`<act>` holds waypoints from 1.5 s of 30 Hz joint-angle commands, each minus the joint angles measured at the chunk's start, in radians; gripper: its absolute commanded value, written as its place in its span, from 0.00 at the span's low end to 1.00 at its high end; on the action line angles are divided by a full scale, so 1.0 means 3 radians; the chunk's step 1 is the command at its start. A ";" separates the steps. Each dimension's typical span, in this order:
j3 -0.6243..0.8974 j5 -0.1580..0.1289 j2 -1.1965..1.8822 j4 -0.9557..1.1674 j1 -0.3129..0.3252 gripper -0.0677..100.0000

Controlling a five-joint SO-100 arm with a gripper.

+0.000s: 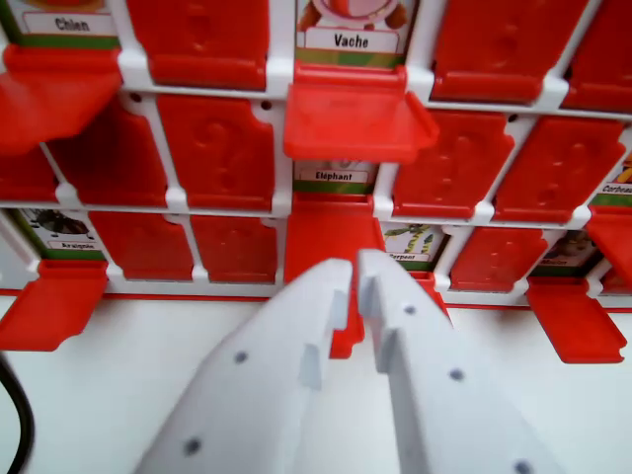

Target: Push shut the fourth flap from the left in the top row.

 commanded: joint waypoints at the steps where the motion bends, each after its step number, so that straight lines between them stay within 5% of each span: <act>1: -0.0465 0.0026 0.0005 -0.0061 0.0005 0.00; 22: -0.1145 0.0036 -0.0716 -0.0184 0.0015 0.00; 31: -0.1232 0.0153 -0.0808 -0.0675 0.0000 0.00; 45: -0.1222 0.0092 -0.0573 -0.0675 0.0000 0.00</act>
